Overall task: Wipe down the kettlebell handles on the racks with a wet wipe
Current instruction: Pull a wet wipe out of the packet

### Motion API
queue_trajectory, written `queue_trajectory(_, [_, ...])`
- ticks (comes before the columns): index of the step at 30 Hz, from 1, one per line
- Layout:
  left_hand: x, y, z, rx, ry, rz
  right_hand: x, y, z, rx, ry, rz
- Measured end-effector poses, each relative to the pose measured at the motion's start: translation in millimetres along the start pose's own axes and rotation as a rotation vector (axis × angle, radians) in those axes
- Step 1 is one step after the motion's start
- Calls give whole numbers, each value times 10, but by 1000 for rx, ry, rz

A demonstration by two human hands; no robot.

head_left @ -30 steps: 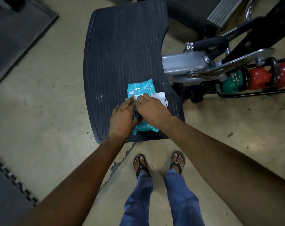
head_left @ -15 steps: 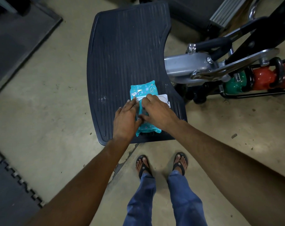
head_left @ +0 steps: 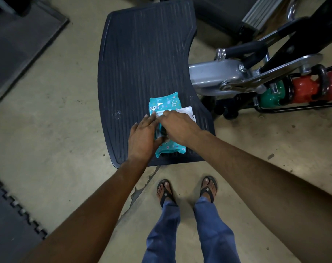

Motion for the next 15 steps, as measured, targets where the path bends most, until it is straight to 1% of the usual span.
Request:
queue_trajectory(3, [-11, -3, 0, -2, 12, -6, 42, -45, -15, 27, -74, -15])
queue_trajectory(6, [-16, -13, 5, -5, 6, -9, 43, -47, -144, 99, -290, -19])
queue_trajectory(9, [-16, -4, -2, -23, -17, -23, 55, 9, -370, 226, -580, -75])
queue_trajectory(12, [-24, -6, -21, -41, -55, -28, 99, 161, -436, 367, -958, -155])
queue_trajectory(13, [-28, -6, -25, -46, -54, -27, 82, 207, -409, 395, -1098, -193])
queue_trajectory(15, [-54, 4, -40, -58, -44, -29, -139, 267, -328, 392, -1350, -308])
Point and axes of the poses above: each hand's wrist, its own y-axis away from the middle knuckle, its own x-axis out of the palm, z = x × y, the point moved 9 cm from there along -y, towards the middle knuckle, and after that the axes turned 6 degrees about -x, right-handed, at the moved point
